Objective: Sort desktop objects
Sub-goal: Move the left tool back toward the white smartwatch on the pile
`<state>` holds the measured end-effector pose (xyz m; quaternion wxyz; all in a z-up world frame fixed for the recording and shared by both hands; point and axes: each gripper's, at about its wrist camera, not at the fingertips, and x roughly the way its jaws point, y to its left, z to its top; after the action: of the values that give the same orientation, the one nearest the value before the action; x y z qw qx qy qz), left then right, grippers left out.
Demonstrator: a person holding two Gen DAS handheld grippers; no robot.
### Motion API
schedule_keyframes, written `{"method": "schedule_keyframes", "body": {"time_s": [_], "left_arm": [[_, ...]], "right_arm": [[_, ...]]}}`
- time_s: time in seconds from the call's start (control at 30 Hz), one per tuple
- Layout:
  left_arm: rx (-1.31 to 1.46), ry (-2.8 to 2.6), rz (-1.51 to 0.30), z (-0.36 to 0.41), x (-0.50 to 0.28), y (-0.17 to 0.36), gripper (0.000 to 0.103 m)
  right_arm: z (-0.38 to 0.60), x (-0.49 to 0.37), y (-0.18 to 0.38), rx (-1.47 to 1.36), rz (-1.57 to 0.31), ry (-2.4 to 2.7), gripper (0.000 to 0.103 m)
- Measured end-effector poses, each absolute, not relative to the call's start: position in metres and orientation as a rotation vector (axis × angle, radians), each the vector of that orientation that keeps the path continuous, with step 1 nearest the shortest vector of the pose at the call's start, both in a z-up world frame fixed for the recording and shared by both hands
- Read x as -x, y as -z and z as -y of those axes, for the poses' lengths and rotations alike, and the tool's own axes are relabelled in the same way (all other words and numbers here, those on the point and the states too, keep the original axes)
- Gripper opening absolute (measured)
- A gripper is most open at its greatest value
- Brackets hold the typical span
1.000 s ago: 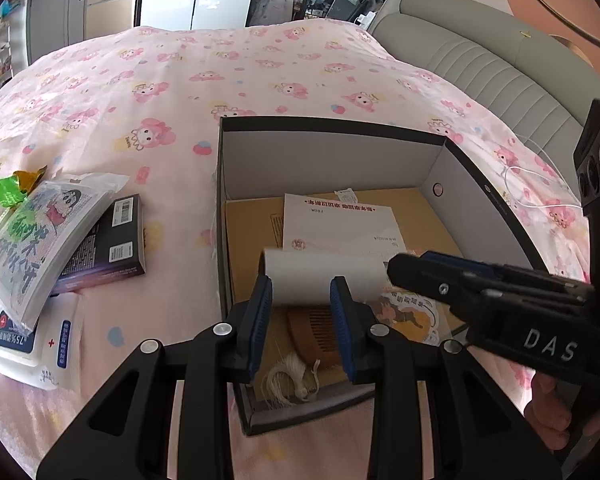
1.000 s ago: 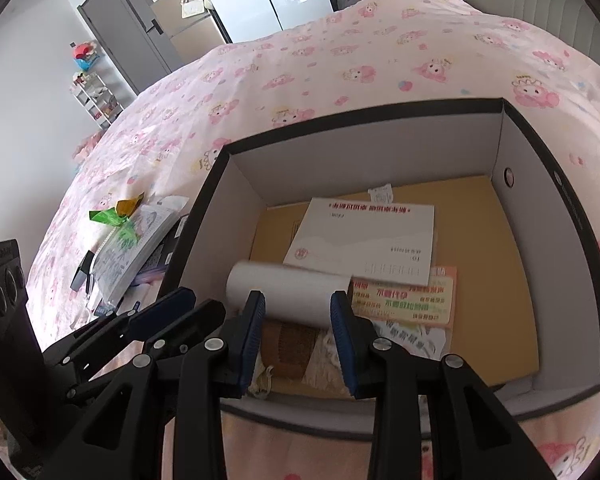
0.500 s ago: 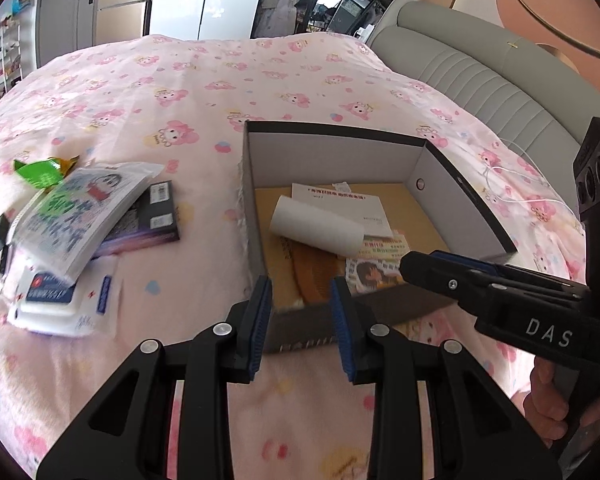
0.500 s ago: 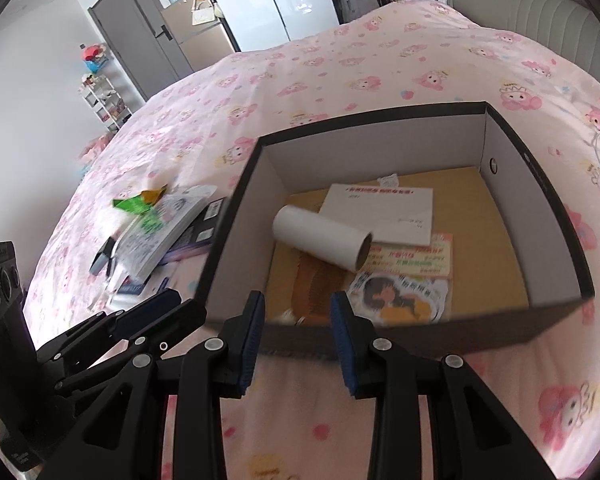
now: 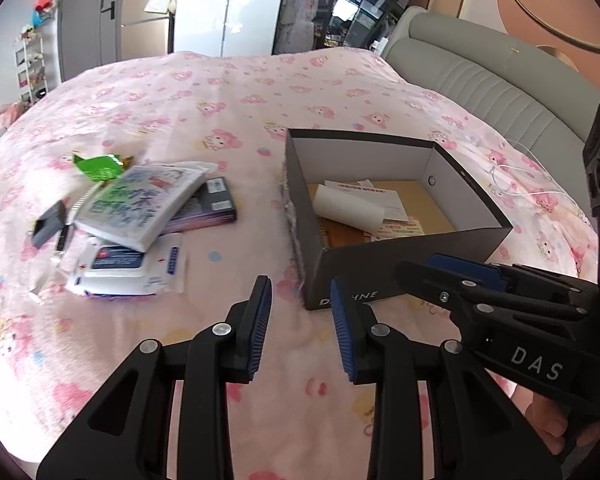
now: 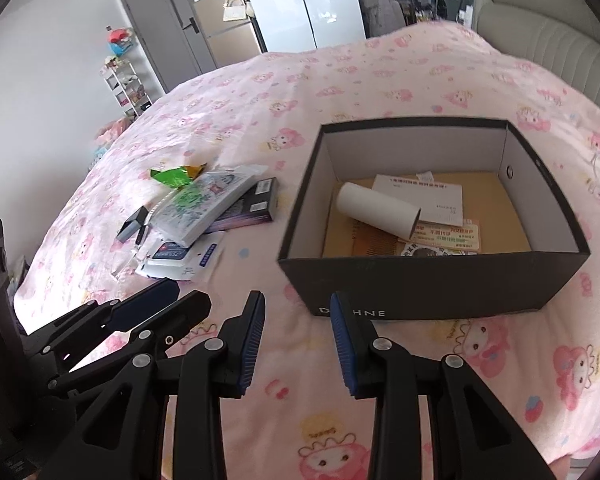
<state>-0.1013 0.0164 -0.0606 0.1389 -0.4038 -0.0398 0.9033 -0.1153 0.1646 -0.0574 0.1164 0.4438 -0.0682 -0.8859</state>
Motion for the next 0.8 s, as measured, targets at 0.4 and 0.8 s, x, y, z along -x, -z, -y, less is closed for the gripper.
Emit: {"method": "schedule_keyframes", "body": {"time_s": [0.4, 0.8], "left_arm": [[1.074, -2.706, 0.07, 0.003, 0.058, 0.021, 0.032], [1.015, -2.869, 0.147, 0.055, 0.037, 0.014, 0.048]], "right_arm": [[-0.143, 0.071, 0.027, -1.192, 0.188, 2.619, 0.031], [-0.105, 0.062, 0.019, -1.121, 0.158, 2.606, 0.04]]}}
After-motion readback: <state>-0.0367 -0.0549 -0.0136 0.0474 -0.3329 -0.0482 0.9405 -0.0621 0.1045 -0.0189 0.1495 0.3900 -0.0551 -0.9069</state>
